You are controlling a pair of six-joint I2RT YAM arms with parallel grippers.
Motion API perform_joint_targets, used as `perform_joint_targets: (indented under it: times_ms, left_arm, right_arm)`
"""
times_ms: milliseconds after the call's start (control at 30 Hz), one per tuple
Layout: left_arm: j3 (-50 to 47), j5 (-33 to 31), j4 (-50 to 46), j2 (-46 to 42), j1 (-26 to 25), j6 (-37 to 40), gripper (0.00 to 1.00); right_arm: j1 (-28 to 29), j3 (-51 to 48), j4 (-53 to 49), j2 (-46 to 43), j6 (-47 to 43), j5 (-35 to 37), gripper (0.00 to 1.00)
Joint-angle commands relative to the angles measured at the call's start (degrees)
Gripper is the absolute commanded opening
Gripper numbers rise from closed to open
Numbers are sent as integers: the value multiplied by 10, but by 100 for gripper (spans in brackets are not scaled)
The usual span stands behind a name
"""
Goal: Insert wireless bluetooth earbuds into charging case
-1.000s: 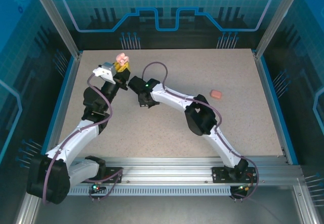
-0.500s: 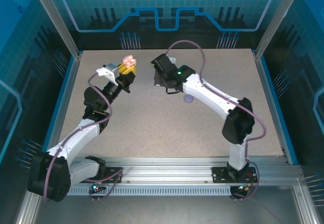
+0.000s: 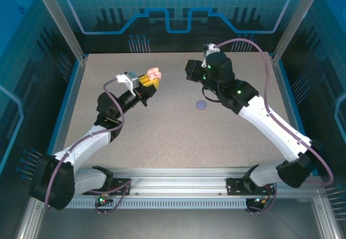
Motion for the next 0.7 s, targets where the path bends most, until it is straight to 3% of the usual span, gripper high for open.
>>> perform_joint_targets:
  times_ms: [0,300,667]
  left_arm:
    - [35,32,4,10,-20,4,0]
    - [71,63,-30,34,-71,20,0]
    - [82,55,-31,41,-78,28,0]
  right_arm:
    - [-5,-36,103,-30,-15,-39,13]
    - [-1,-121,230,-72,-13,-102,12]
    - [25,-157,279,-88,-18,-114,12]
